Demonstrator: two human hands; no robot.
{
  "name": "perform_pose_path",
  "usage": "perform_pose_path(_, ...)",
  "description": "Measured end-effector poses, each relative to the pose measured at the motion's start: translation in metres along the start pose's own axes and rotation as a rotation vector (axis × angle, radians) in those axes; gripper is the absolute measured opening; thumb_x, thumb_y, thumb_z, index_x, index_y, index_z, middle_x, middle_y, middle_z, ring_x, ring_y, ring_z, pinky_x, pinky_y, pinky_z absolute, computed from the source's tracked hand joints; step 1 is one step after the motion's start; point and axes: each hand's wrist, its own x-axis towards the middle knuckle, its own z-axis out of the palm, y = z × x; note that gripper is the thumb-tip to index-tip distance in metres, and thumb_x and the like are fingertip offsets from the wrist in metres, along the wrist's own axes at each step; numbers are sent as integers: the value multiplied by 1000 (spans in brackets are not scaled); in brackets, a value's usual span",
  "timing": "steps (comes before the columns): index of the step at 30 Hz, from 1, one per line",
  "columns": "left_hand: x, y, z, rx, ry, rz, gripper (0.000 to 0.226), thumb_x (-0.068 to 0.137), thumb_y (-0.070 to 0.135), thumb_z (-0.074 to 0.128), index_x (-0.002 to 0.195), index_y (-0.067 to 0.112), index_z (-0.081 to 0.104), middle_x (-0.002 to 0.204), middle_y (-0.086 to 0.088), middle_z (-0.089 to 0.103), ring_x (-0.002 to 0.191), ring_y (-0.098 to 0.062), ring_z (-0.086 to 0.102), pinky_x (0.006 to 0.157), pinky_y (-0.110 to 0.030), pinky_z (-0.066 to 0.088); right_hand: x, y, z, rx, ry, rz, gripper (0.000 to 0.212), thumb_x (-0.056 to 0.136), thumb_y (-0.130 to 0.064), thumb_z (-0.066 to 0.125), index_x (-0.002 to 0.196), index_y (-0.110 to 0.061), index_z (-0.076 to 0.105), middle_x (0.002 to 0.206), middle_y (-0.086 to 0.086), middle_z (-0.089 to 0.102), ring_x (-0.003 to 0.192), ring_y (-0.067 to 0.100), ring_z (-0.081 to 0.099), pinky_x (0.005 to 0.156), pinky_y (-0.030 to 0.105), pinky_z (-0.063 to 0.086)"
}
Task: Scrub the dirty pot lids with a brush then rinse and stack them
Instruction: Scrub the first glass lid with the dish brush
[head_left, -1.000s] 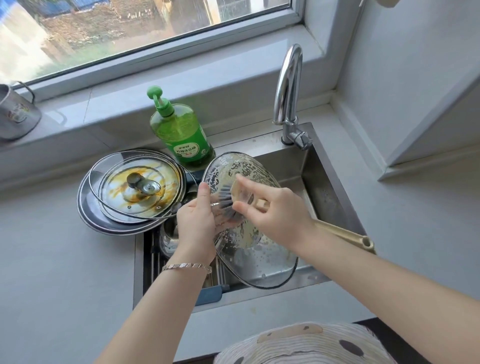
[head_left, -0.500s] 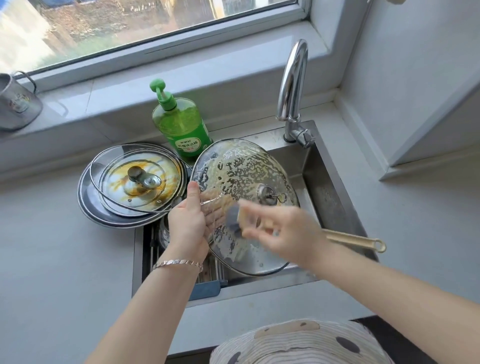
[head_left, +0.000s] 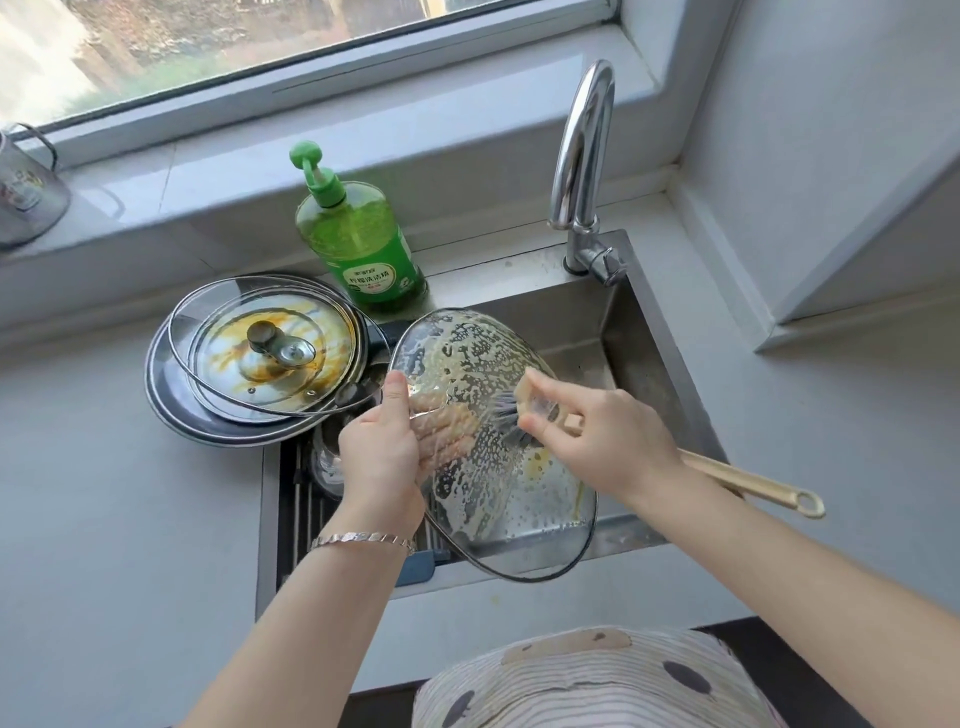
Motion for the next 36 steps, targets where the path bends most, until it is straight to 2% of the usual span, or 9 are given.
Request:
perform_pose_path(5, 1, 10, 4, -28, -13, 64, 38, 98, 33, 47, 81, 1, 60, 57, -9, 69, 48, -17, 67, 47, -27, 57, 15, 25, 1, 386, 58, 241, 46, 88, -52, 52, 132, -36, 51, 100, -9, 66, 97, 12, 55, 79, 29, 40)
perform_pose_path(8, 3, 12, 3, -32, 5, 57, 39, 98, 34, 47, 79, 2, 59, 57, -9, 69, 48, -16, 67, 44, -25, 55, -2, 17, 8, 373, 87, 185, 46, 87, -50, 55, 131, -40, 50, 49, -17, 44, 54, 2, 42, 60, 25, 37)
perform_pose_path(11, 0, 11, 5, -33, 13, 42, 39, 98, 34, 47, 78, 3, 59, 55, -8, 68, 49, -17, 67, 49, -30, 58, 10, 11, 4, 279, 90, 188, 46, 88, -49, 55, 132, -41, 47, 39, -13, 39, 48, 5, 39, 52, 27, 30)
perform_pose_path(15, 1, 11, 5, -18, 26, 75, 39, 97, 34, 49, 78, 3, 62, 58, -9, 69, 52, -19, 68, 56, -35, 59, 22, 24, 9, 414, 68, 295, 49, 86, -53, 54, 132, -36, 51, 112, -10, 66, 101, 15, 60, 88, 32, 45)
perform_pose_path(17, 3, 12, 2, -18, 24, 68, 39, 96, 35, 49, 80, 2, 62, 60, -11, 70, 53, -20, 68, 56, -35, 59, 8, 20, 15, 440, 61, 278, 48, 86, -52, 56, 131, -38, 51, 88, -8, 67, 84, 14, 60, 81, 31, 43)
perform_pose_path(19, 4, 11, 0, -20, 30, 59, 40, 97, 35, 48, 81, 1, 62, 60, -11, 70, 52, -19, 68, 55, -34, 58, 0, 12, 19, 431, 93, 229, 46, 86, -48, 59, 130, -41, 51, 53, -10, 39, 55, 9, 41, 65, 28, 39)
perform_pose_path(28, 10, 21, 6, -119, 187, 71, 37, 98, 36, 47, 74, 10, 58, 47, 2, 65, 43, -11, 64, 41, -22, 52, -25, 1, 32, 451, 63, 146, 49, 84, -43, 63, 128, -48, 45, 47, -8, 30, 48, 8, 31, 54, 25, 27)
perform_pose_path(32, 9, 22, 6, -131, 187, 110, 36, 97, 37, 47, 74, 12, 58, 47, 4, 65, 44, -9, 64, 39, -20, 50, -7, 26, 31, 517, 54, 357, 47, 84, -49, 61, 128, -37, 54, 93, -6, 68, 83, 10, 55, 74, 27, 41)
perform_pose_path(36, 10, 19, 9, -70, 176, 137, 38, 97, 37, 49, 74, 10, 62, 58, -2, 68, 52, -15, 67, 48, -28, 57, -7, -8, 28, 548, -47, 188, 43, 83, -48, 62, 124, -50, 50, 48, -8, 30, 49, 10, 31, 54, 27, 27)
